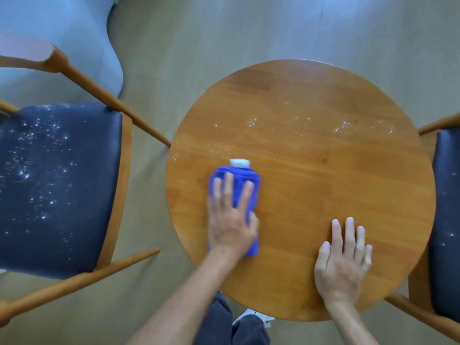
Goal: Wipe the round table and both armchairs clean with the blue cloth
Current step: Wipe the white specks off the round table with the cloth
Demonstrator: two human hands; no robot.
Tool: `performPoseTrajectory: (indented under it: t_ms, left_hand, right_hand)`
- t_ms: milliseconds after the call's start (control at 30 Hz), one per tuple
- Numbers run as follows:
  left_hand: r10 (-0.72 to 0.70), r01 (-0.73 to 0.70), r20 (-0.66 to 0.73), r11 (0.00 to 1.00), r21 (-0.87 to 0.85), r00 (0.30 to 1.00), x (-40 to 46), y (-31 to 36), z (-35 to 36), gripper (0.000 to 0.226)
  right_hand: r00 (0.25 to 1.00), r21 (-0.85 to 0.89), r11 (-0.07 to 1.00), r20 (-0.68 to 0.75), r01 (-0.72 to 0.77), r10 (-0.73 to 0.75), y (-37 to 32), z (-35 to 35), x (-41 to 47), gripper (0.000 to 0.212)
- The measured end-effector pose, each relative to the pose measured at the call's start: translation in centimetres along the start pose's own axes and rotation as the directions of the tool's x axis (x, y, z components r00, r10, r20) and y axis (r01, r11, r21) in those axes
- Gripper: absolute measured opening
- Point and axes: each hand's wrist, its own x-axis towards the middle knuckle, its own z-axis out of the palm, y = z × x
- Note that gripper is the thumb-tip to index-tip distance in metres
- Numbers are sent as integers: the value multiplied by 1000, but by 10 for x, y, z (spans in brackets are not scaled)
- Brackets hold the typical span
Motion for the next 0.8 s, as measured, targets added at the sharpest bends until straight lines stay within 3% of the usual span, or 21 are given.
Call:
performPoseTrajectory:
  t_ms: [67, 133, 200, 233, 300, 367, 467, 533, 600, 667, 800]
  left_hand:
    - [168, -164, 85, 985, -54, 982, -11, 48, 15, 65]
    - [353, -335, 160, 933, -131, 922, -10, 67, 22, 65]
    - [457, -433, 165, 887, -162, 874, 12, 44, 20, 66]
    - [448, -427, 143, 891, -155, 882, 28, 22, 13, 66]
    - [280, -269, 69, 954, -133, 958, 67, -33, -3, 66]
    - [0, 3, 23, 991, -134, 1000, 100, -92, -21, 65]
    - [-393, 376, -28, 897, -231, 919, 115, -139, -31, 61]
    - [-492, 463, -56, 847, -262, 869, 110, -135, -27, 59]
    - [-454, 426, -101, 879, -214, 886, 104, -115, -24, 57]
    - [-305, 292, -122, 950, -112, 945, 96, -83, -17, 56]
    - [34, -32, 21, 995, -94, 999, 68, 23, 8, 63]
  right_hand:
    - [1000, -7, 1000, -26, 15, -15, 3, 2, 0, 53]
    - [998, -14, 999, -50, 38, -38, 6, 4, 0, 52]
    - [996, -22, 998, -68, 52, -53, 6, 5, 0, 52]
    - [996, -21, 998, -70, 52, -53, 6, 5, 0, 52]
    - [997, -10, 999, -67, 39, -40, 5, 5, 0, 53]
    - [997, 0, 1000, -72, 27, -27, 4, 7, 0, 53]
    - [997, -9, 1000, -80, 13, -14, 3, 9, 1, 53]
    - [997, -8, 1000, -83, 4, -5, 2, 8, 0, 53]
    - [996, -2, 1000, -84, 7, -7, -1, 7, 1, 53]
    - [997, -10, 1000, -72, 8, -9, -2, 8, 0, 53]
    - [995, -31, 999, -95, 18, -21, 1, 9, 1, 52]
